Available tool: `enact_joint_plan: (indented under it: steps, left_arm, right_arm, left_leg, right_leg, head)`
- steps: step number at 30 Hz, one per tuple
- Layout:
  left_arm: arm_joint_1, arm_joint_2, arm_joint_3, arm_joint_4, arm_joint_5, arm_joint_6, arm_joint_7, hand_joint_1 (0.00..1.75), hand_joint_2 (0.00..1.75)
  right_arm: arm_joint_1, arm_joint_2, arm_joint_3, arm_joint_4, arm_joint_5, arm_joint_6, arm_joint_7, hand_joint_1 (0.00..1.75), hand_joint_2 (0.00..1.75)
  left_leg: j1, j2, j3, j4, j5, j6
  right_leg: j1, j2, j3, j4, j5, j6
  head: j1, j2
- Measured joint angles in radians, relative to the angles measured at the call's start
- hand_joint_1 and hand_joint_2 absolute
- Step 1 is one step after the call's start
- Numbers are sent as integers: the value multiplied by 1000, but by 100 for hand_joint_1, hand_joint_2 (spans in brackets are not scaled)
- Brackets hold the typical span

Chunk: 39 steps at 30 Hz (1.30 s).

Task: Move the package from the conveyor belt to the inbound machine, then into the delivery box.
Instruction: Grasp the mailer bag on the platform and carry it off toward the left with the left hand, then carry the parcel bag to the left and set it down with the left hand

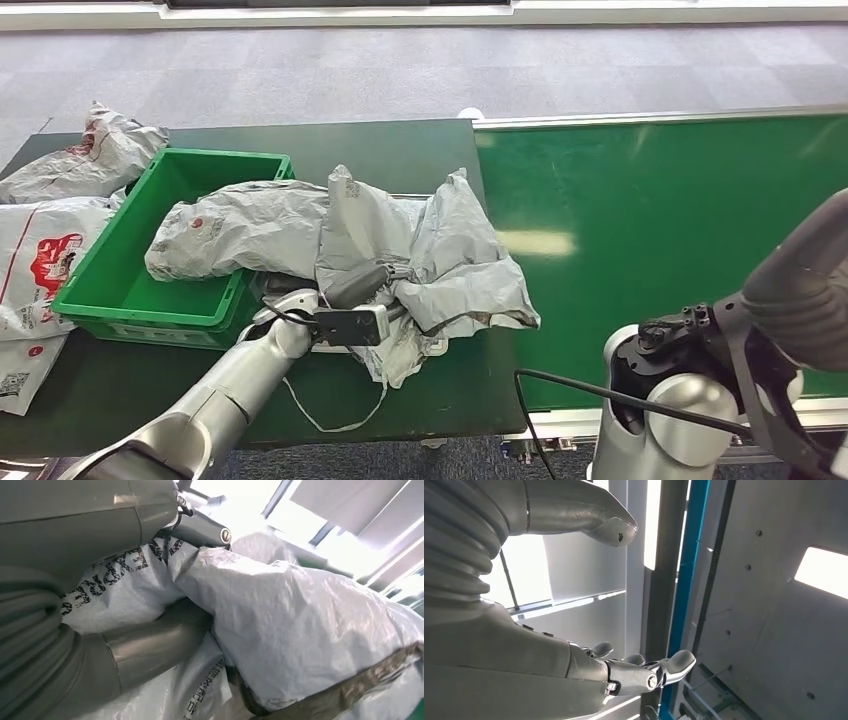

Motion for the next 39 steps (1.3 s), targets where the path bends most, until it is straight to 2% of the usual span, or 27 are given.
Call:
enact_joint_plan:
  steps: [6,9,13,15,16,18,21,22,23,27,31,36,39]
  left_arm:
    - [52,32,47,-168,114,-52,-7,175,175]
    - [85,47,69,-273,269,-58,-8,175,175]
    - [98,54,149,-401,374,27,-8,175,175]
    - [95,49,204,-441,374,136,-8,175,175]
    - [92,44,235,-458,373,221,-8,175,175]
    - [81,29,306,-492,348,461,-8,175,175]
    - [67,9,420,-564,176,842,-8,175,175]
    - [64,1,463,-597,95,917,-8,175,175]
    - [61,-9,507,-631,23,950,-8,175,175]
    - [54,-48,651,-744,-157,927,-7,175,175]
    - [40,-77,751,-793,-255,922,-6,175,175]
    - [36,-97,798,-785,-301,922,-6,175,175]
    - [0,-97,796,-642,-354,882,21,175,175]
  right_arm:
    - [-2,0,0,20,-6,0,0,0,175]
    - [-4,0,0,29,-8,0,0,0,175]
    - [-7,0,0,50,-1,0,0,0,175]
    - [-8,0,0,62,5,0,0,0,175]
    - [-9,0,0,68,5,0,0,0,175]
    - [-14,0,-1,82,-7,0,0,0,175]
    - [-22,0,-8,103,-38,0,0,0,175]
    - [-24,0,-10,110,-43,0,0,0,175]
    - [-25,0,-10,116,-45,0,0,0,175]
    - [-28,1,-10,133,-41,0,0,0,175]
    - [-30,2,-10,144,-33,0,0,0,175]
    - [-34,3,-10,155,-28,0,0,0,175]
    - [-36,3,-17,158,-13,0,0,0,175]
  left_leg:
    - [0,-1,-3,0,0,0]
    - [0,-1,-4,0,0,0]
    - [0,-1,-4,0,0,0]
    - [0,-1,-4,0,0,-1]
    - [0,0,-4,0,0,-1]
    - [1,0,-4,0,1,-1]
    - [1,0,-4,0,1,-2]
    - [1,0,-4,0,1,-2]
    - [1,0,-4,0,1,-2]
    - [1,0,-4,0,1,-2]
    - [1,-1,-5,0,1,-2]
    - [1,0,-4,0,1,-2]
    - [0,-2,-3,0,2,-1]
  right_leg:
    - [0,-1,-2,0,-1,0]
    - [0,-1,-4,0,-1,0]
    - [0,-1,-4,0,-1,0]
    - [0,-1,-4,0,0,0]
    - [0,-1,-4,0,0,0]
    - [1,0,-4,0,0,0]
    - [1,0,-5,0,0,-1]
    - [1,0,-5,0,0,-1]
    - [1,0,-5,0,0,-1]
    - [1,0,-5,0,0,-1]
    - [1,0,-5,0,0,-1]
    - [1,0,-6,0,0,-1]
    - [0,-3,-5,-1,0,0]
  head:
    - [0,0]
    - [0,0]
    - [0,0]
    - [0,0]
    - [0,0]
    - [0,0]
    - [0,0]
    - [0,0]
    - [0,0]
    - [0,0]
    - [0,0]
    - [0,0]
    - [0,0]
